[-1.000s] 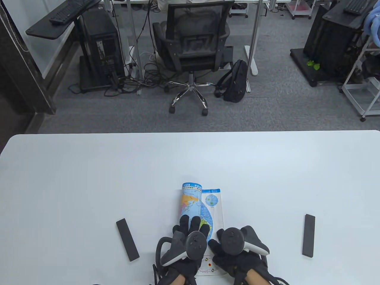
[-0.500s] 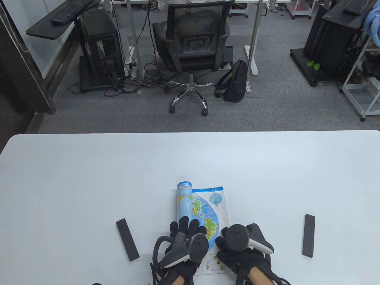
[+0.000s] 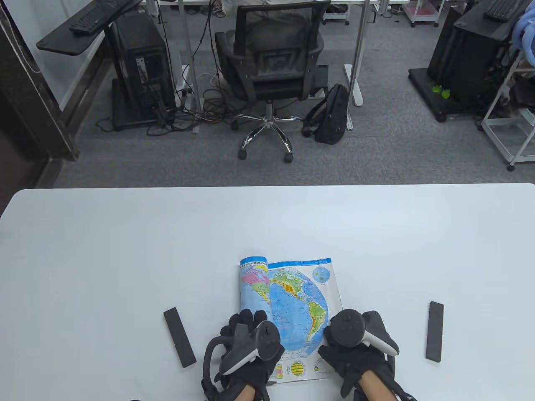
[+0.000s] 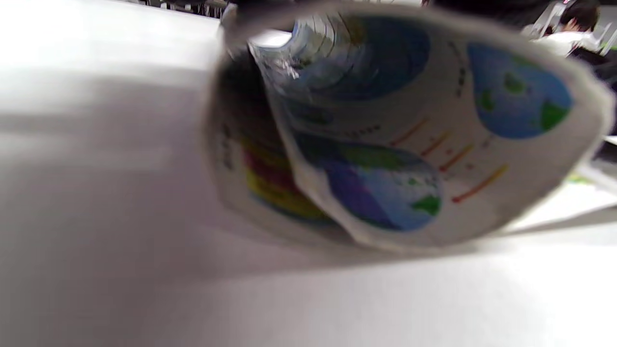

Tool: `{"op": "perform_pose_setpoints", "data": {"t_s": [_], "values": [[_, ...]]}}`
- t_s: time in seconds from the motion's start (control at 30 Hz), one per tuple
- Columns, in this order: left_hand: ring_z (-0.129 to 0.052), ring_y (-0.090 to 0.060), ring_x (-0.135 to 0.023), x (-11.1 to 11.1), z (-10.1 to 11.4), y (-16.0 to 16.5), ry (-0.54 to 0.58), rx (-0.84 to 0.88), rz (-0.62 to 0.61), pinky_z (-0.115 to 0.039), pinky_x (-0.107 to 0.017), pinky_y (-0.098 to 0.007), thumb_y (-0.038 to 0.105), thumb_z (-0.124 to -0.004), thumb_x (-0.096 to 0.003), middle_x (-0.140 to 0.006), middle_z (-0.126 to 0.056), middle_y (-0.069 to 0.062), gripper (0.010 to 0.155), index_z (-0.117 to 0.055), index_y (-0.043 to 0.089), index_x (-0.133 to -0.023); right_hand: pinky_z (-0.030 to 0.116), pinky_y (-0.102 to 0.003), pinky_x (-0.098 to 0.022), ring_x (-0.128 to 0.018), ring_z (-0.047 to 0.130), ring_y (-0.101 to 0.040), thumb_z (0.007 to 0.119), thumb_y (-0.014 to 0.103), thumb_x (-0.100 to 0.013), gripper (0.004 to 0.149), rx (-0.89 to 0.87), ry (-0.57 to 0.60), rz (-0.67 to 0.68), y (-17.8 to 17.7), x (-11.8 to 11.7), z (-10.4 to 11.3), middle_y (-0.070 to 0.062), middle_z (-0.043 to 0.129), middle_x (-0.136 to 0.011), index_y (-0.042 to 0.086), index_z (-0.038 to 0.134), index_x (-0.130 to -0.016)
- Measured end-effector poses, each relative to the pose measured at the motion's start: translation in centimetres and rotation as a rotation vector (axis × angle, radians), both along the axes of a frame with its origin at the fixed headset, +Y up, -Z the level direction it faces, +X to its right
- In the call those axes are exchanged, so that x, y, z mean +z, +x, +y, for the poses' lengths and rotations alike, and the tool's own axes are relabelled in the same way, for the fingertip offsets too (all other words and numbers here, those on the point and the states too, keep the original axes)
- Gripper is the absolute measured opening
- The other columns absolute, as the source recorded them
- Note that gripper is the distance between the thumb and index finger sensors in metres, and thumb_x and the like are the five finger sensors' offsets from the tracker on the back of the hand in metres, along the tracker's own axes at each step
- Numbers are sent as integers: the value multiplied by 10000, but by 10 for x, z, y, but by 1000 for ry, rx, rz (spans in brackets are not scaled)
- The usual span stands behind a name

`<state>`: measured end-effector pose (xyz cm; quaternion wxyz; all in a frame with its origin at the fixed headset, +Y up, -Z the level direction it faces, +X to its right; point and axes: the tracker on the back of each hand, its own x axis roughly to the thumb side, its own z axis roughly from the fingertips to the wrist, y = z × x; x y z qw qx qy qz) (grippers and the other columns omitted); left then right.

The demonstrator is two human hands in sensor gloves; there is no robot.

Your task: Unroll map and secure with paperweights

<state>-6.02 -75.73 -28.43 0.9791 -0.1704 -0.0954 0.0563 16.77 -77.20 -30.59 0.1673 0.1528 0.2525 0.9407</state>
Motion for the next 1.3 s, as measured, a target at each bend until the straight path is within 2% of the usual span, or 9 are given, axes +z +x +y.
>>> {"op": "perform_pose_setpoints", "data": {"t_s": [0.1,0.17,0.33,0.4,0.47,0.57,0.7,0.97,1.3], "values": [[-298,-603,-965,0,-2,3,13,-25,6,-355,-643,-709,571,-578,-562,-1085,-182,-362,847,-115,69,-1063,146,-719,-523,-862,110,-610,639,306,-598,646,22,-12,11,-2,1,-2,-342,149,-1043,-81,345,-1024],[-296,-602,-965,0,-1,4,18,-37,4,-355,-645,-707,552,-593,-566,-1085,-178,-361,845,-108,69,-1062,143,-723,-521,-858,103,-616,631,324,-602,630,22,-18,18,-3,1,-2,-351,136,-1041,94,249,-1048],[-243,-586,-974,-1,3,1,46,-18,-2,-329,-658,-700,512,-629,-566,-1094,-134,-327,843,-90,92,-1060,127,-718,-524,-861,81,-604,630,323,-602,584,93,-27,15,-5,0,-3,-325,117,-1045,83,344,-1050],[-128,-565,-965,0,6,1,61,22,-37,-281,-665,-697,446,-658,-565,-1099,-36,-244,825,-60,150,-1050,129,-718,-524,-862,87,-604,632,319,-600,582,83,-16,8,-5,0,-2,-335,137,-1046,62,362,-1046],[45,-444,-944,1,12,6,121,45,-171,-179,-662,-673,323,-701,-553,-1095,42,-90,788,-96,246,-1052,130,-717,-525,-864,91,-605,631,316,-600,577,75,-14,5,-5,0,-2,-336,149,-1049,49,374,-1043],[-88,-346,-1016,5,21,17,218,-67,-306,-184,-676,-618,214,-702,-525,-1169,-253,-42,686,-313,317,-1080,134,-716,-527,-866,99,-604,632,313,-599,571,82,-7,-4,-3,-1,0,-337,175,-1054,29,397,-1034],[-359,-346,-1066,9,27,22,239,-141,-297,-237,-702,-586,168,-664,-516,-1132,-581,-58,574,-540,305,-1060,138,-715,-529,-869,106,-601,633,310,-598,568,71,-9,-38,5,-2,1,-331,190,-1058,2,416,-1023],[-489,-432,-1030,5,30,-1,197,-38,-136,-438,-710,-603,387,-654,-560,-1149,-502,-111,587,-460,253,-1098,157,-714,-533,-874,142,-597,632,300,-597,568,36,-8,-120,23,-8,5,-326,240,-1056,-78,466,-987],[-553,-508,-987,-6,8,-20,39,-58,15,-500,-669,-640,524,-612,-563,-1123,-368,-285,735,-312,136,-1110,158,-721,-529,-869,140,-613,629,313,-599,616,80,-20,-143,27,-7,6,-361,211,-1043,-115,427,-992]]}}
